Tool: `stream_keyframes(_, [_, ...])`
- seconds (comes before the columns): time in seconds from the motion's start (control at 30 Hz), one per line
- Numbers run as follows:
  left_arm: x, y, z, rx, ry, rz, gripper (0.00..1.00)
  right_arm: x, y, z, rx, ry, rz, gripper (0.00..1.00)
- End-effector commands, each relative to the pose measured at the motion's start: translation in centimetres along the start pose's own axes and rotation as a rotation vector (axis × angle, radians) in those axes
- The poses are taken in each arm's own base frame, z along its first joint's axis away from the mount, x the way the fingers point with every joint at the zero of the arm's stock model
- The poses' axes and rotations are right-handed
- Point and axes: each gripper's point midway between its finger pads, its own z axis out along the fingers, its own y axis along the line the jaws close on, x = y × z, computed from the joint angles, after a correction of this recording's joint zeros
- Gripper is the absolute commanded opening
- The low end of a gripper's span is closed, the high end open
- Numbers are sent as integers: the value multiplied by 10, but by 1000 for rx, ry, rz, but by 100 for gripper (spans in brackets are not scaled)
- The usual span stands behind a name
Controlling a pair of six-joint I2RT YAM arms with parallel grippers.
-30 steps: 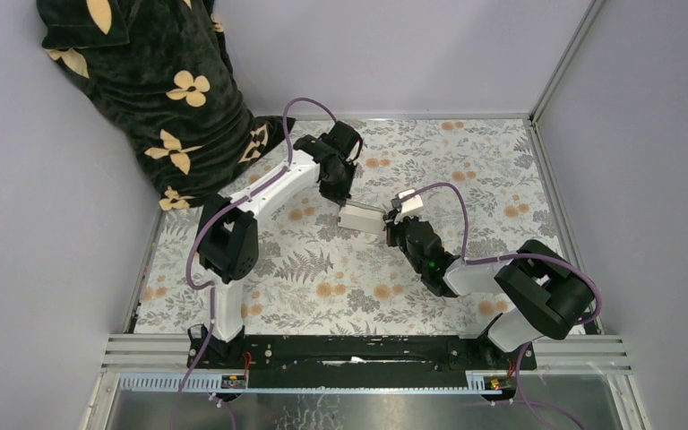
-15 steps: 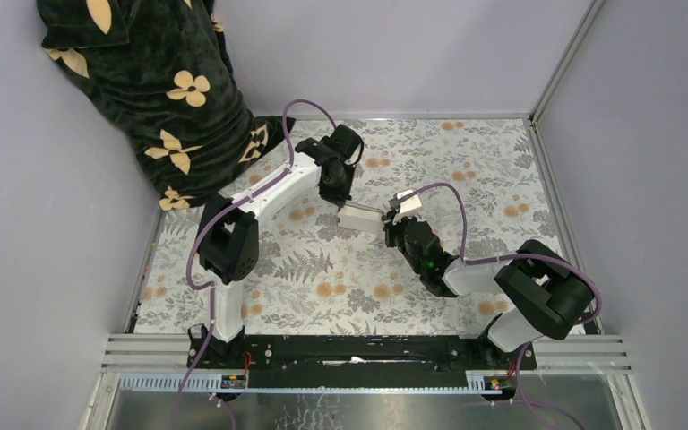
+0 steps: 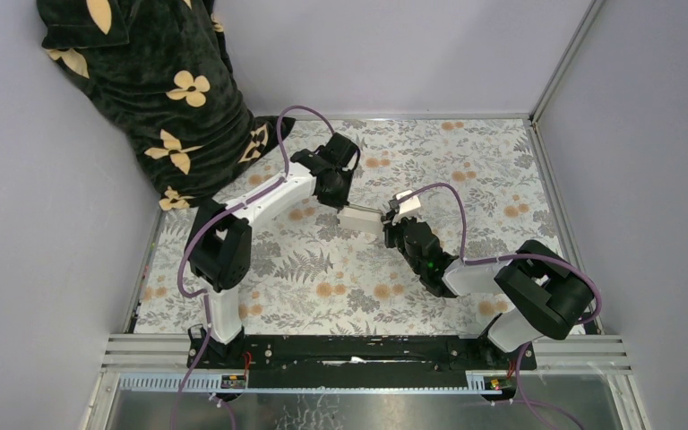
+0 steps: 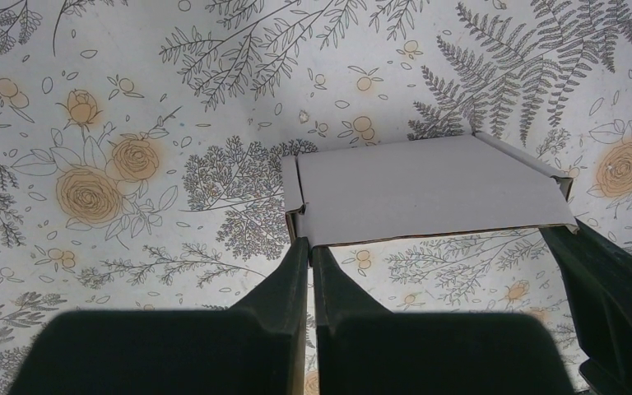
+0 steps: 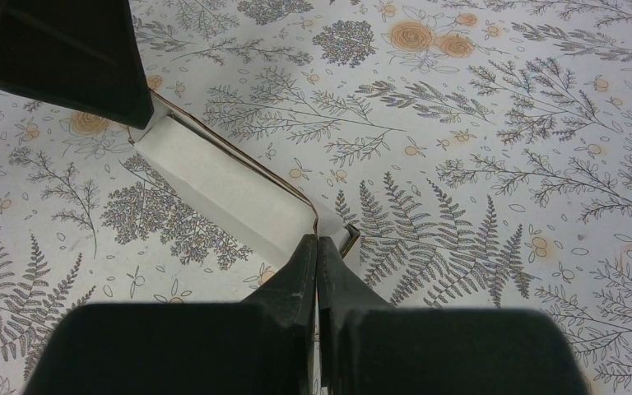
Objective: Fold the paper box
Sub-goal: Close the paper box at the center of the board.
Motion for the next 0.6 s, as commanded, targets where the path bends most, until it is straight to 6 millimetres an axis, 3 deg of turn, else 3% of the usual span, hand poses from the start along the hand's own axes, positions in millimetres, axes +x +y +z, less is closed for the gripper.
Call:
stream_keyframes(0.0, [4, 3, 12, -18, -5, 46, 7, 51, 3, -11, -25, 183, -66, 0])
stream_keyframes(0.57, [-4, 16, 4, -91, 17, 144, 6, 52, 2, -10, -25, 191, -83, 0])
